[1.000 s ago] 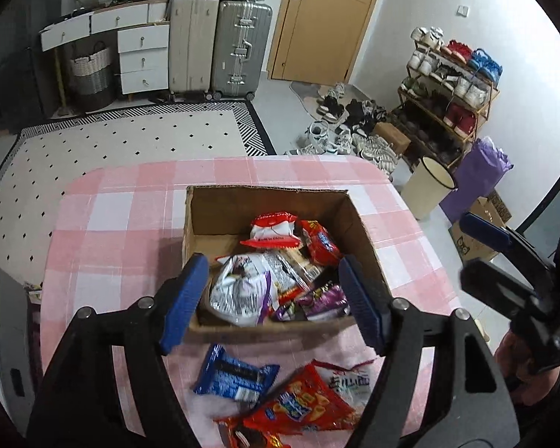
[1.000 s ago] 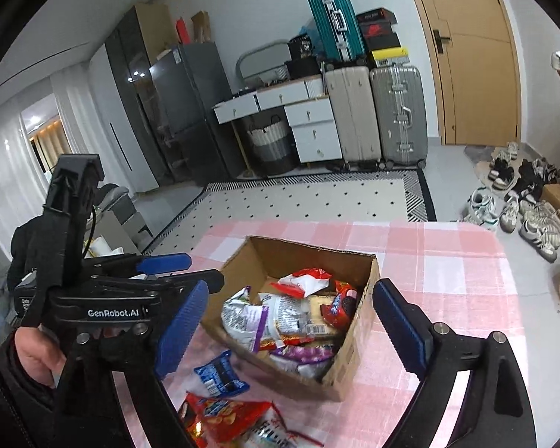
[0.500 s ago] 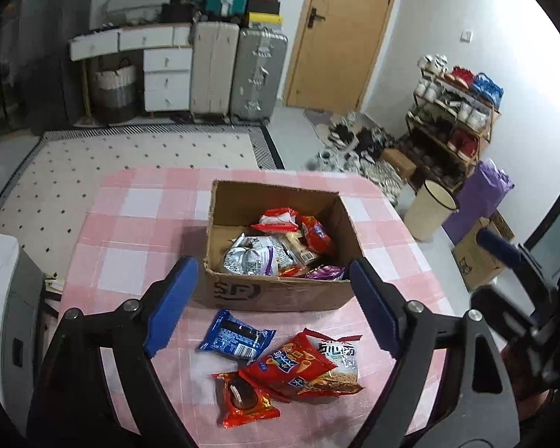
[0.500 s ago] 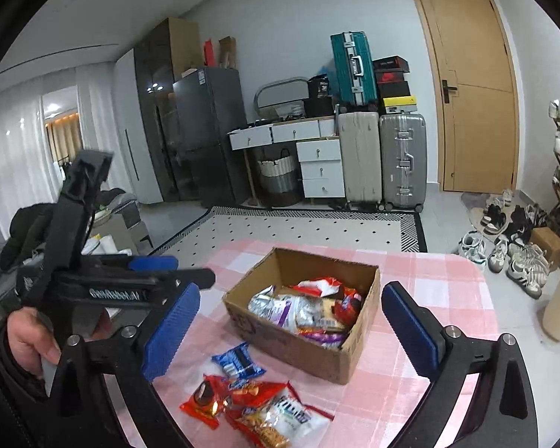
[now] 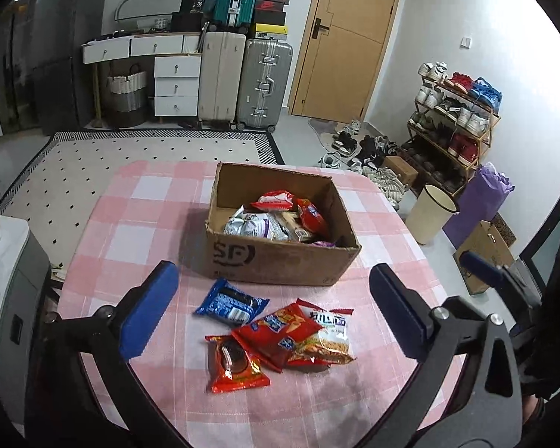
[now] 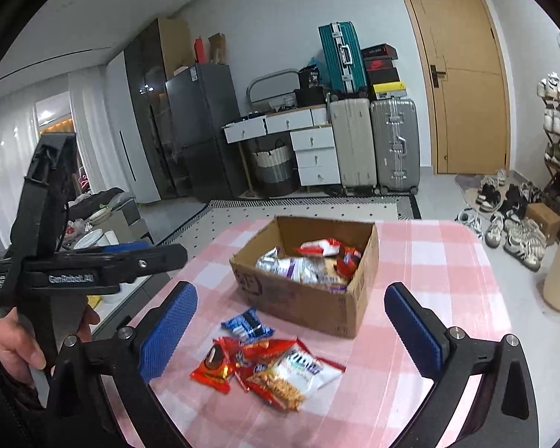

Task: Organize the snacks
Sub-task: 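Lower the right gripper onto the white noodle-snack bag and close it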

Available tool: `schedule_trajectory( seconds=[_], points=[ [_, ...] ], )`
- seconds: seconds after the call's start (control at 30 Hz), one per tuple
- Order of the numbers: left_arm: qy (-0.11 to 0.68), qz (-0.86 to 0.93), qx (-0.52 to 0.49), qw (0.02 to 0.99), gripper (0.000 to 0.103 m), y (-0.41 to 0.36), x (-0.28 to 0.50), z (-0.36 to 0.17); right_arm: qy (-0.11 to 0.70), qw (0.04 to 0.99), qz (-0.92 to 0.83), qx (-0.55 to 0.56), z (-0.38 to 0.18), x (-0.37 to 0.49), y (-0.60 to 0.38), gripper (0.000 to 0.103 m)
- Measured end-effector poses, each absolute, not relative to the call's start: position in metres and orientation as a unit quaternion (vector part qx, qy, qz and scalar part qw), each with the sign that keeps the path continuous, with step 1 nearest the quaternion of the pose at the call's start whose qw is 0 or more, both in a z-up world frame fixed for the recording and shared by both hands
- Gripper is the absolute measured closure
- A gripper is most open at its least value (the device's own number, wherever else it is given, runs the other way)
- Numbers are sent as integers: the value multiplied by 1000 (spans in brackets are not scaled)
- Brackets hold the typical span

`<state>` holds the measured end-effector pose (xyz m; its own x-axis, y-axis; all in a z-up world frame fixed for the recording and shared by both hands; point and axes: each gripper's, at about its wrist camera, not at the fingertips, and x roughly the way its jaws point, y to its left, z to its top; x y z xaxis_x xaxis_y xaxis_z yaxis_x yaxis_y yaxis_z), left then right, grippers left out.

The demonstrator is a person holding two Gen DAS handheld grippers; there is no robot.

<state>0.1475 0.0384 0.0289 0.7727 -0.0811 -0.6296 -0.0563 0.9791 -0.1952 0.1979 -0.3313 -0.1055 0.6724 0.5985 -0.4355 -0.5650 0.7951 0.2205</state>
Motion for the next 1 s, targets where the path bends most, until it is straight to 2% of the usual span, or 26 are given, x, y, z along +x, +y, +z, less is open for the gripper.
schedule_trajectory(
  seconds=[0.3, 1.0],
  points=[
    [336, -5, -109, 936, 1, 38, 120, 13, 286, 905, 311, 42, -143, 188, -331, 1],
    [398, -2, -140, 907, 1, 68, 121, -89, 409, 863, 288, 73, -245, 239, -296, 1]
  ],
)
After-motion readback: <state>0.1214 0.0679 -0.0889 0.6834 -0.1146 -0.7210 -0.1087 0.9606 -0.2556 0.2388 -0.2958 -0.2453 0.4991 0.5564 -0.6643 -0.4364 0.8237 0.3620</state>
